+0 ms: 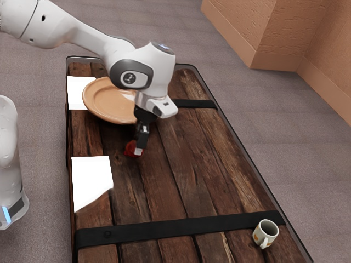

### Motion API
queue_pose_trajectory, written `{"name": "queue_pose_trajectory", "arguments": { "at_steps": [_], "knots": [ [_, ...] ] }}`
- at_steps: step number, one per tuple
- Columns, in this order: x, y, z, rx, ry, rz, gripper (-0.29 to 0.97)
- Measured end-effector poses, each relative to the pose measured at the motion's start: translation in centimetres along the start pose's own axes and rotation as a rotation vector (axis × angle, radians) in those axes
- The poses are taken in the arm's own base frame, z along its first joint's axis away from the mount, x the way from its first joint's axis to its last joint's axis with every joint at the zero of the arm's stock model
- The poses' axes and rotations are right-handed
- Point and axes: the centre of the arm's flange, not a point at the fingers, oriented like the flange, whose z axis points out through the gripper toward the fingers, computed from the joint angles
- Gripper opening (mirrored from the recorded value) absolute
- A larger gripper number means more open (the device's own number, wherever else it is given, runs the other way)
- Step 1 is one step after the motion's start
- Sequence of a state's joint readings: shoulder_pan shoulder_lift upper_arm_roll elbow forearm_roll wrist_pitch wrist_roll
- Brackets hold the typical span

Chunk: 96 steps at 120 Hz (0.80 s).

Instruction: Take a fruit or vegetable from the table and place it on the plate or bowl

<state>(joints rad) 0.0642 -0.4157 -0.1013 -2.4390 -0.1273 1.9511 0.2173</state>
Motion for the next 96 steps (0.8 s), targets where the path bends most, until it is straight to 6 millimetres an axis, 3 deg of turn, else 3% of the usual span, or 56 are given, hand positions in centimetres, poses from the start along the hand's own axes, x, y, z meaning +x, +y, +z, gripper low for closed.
{"name": "queue_pose_trajectory", "arguments": {
  "at_steps": [19, 51, 80, 96],
  "knots": [
    [0.8, -0.4, 1.0, 0.0, 0.011, -0.022, 0.67],
    [0.4, -0.8, 2.8, -0.001, 0.003, -0.052, 0.66],
    [0.5, -1.0, 3.4, 0.004, -0.004, -0.066, 0.38],
    [0.6, -1.1, 3.2, 0.009, -0.002, -0.073, 0.33]
  ]
}}
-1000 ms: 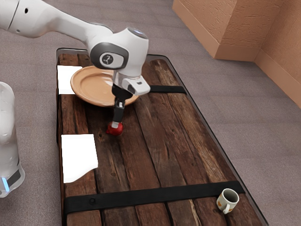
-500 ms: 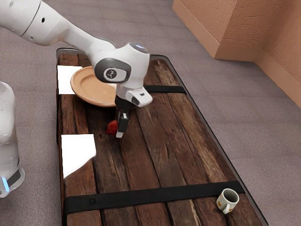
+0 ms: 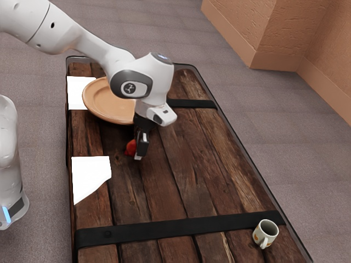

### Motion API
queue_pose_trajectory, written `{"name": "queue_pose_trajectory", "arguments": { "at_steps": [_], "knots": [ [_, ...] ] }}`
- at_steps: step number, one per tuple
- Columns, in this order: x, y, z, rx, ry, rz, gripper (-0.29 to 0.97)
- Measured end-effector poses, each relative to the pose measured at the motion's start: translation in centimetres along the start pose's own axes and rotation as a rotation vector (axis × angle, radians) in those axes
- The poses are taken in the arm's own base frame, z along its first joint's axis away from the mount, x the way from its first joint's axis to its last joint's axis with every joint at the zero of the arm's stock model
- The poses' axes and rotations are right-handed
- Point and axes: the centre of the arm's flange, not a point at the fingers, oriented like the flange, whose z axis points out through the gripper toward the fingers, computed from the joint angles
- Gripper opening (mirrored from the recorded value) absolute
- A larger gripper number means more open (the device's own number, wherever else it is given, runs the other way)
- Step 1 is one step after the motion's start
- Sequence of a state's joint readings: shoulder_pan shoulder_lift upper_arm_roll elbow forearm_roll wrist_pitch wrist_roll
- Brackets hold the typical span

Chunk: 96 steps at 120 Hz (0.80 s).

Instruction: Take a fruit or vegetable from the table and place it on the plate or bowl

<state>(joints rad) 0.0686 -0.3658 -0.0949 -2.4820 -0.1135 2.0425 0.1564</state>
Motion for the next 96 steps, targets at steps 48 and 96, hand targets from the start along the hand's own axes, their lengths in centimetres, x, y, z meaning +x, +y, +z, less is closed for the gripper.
{"name": "queue_pose_trajectory", "arguments": {
  "at_steps": [48, 96],
  "knots": [
    [-5.2, -15.0, -10.4, -0.044, 0.068, -0.3, 0.32],
    [-8.5, -18.7, -13.5, -0.013, -0.027, -0.396, 0.61]
  ]
}}
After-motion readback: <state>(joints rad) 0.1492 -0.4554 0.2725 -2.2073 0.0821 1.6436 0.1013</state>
